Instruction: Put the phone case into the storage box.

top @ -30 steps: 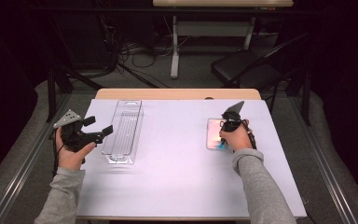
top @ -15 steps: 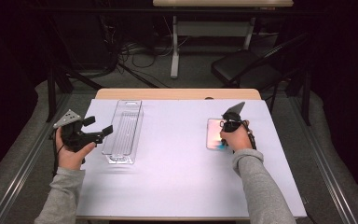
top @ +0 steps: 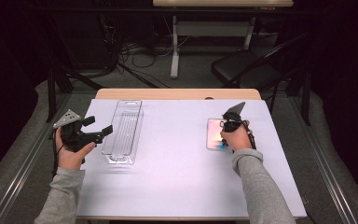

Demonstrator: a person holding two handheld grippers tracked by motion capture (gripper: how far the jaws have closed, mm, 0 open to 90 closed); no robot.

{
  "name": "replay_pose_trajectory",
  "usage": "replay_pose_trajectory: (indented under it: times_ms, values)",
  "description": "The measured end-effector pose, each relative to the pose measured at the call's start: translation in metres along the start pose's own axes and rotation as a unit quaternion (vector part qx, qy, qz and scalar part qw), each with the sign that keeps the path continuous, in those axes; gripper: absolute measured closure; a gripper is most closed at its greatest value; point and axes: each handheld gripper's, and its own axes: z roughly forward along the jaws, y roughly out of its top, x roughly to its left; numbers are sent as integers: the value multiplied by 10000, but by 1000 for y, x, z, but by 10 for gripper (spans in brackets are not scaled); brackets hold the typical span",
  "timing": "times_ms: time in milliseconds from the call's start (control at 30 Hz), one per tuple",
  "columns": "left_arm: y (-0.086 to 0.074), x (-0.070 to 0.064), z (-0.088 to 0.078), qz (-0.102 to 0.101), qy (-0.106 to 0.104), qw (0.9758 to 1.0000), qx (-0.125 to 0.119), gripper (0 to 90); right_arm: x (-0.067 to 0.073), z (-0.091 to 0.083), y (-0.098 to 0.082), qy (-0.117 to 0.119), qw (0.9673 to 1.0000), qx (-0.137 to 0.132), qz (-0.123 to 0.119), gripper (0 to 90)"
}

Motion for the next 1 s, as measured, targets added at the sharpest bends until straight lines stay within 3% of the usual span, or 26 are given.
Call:
replay_pose_trajectory:
  times_ms: [267, 1000]
  values:
    - [0, 0, 0, -3, 18, 10000, 6, 66, -1, 0, 0, 64, 9999, -18, 148, 859]
    - [0, 0, 0, 1, 28, 10000, 8, 66, -3, -1, 1, 84, 9996, 79, 245, 874]
